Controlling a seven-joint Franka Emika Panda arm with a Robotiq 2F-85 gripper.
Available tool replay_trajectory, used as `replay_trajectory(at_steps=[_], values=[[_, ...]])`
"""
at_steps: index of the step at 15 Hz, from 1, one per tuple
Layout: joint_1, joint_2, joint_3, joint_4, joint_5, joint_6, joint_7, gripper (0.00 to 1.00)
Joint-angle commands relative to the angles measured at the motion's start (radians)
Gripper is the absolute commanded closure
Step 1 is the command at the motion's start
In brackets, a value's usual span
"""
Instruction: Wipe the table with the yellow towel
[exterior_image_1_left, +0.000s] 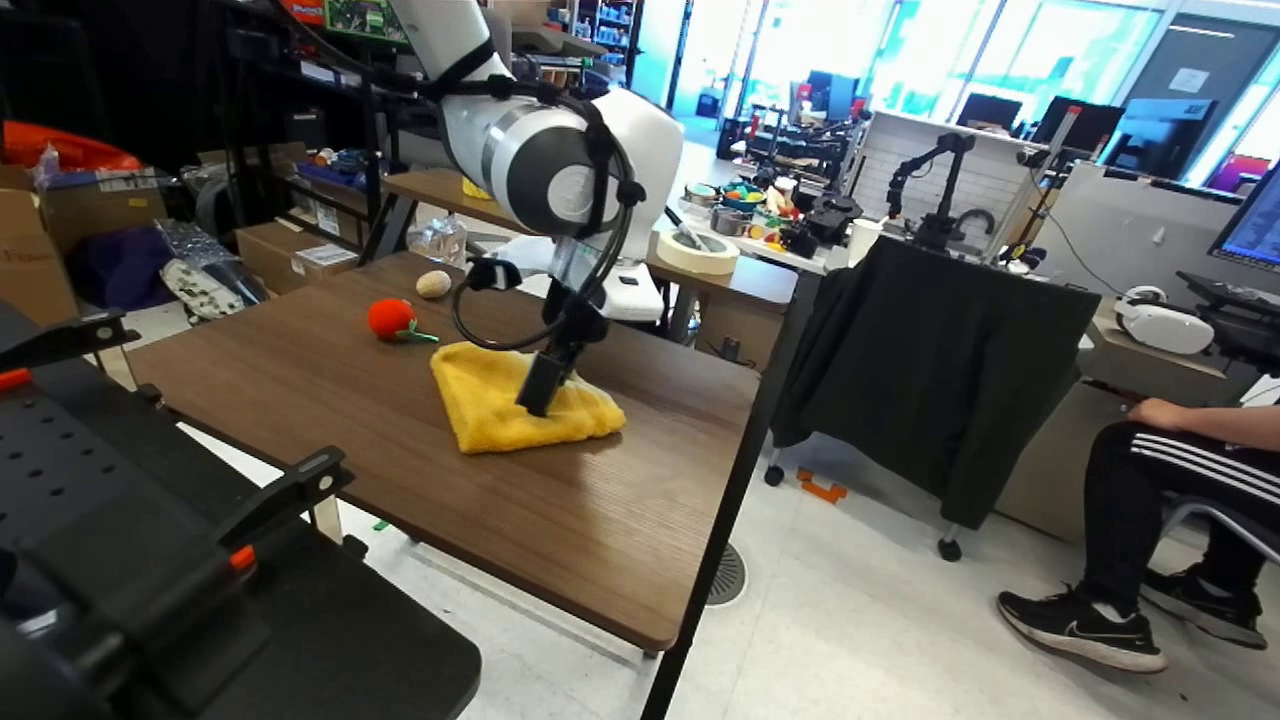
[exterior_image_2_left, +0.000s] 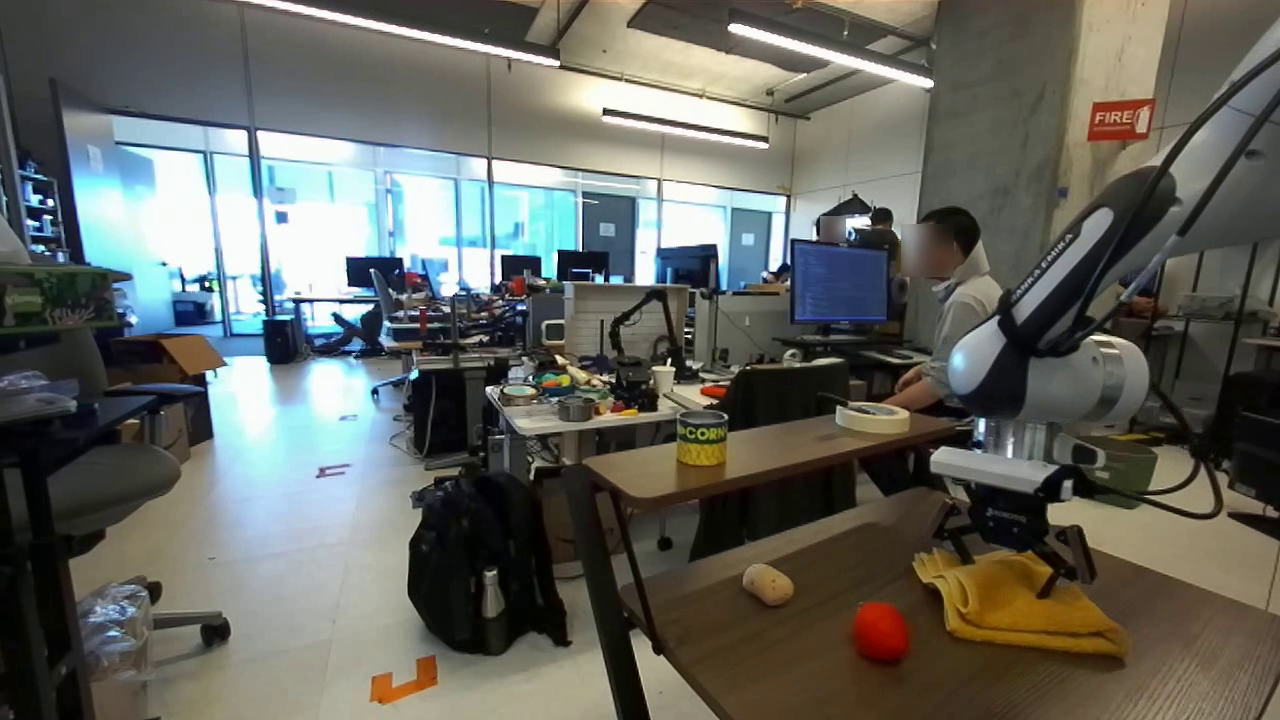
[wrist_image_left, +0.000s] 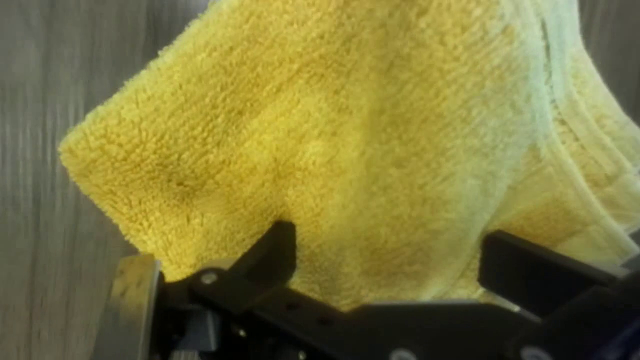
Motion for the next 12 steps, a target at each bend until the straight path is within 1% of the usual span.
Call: replay_trajectory(at_steps=[1, 3, 5, 8, 12], values=[[-0.059, 0.040, -0.044, 0.045, 0.018, 0.133, 0.037, 0.00], [-0.085, 0.056, -0.061, 0.064, 0.031, 0.195, 0.083, 0.00], [-0.090, 0.077, -0.073, 0.082, 0.035, 0.238, 0.140, 0.00], [-0.075, 0.114, -0.037, 0.100, 0.025, 0.227, 0.164, 0.00], [-0.012, 0.140, 0.026, 0.105, 0.014, 0.230, 0.142, 0.00]])
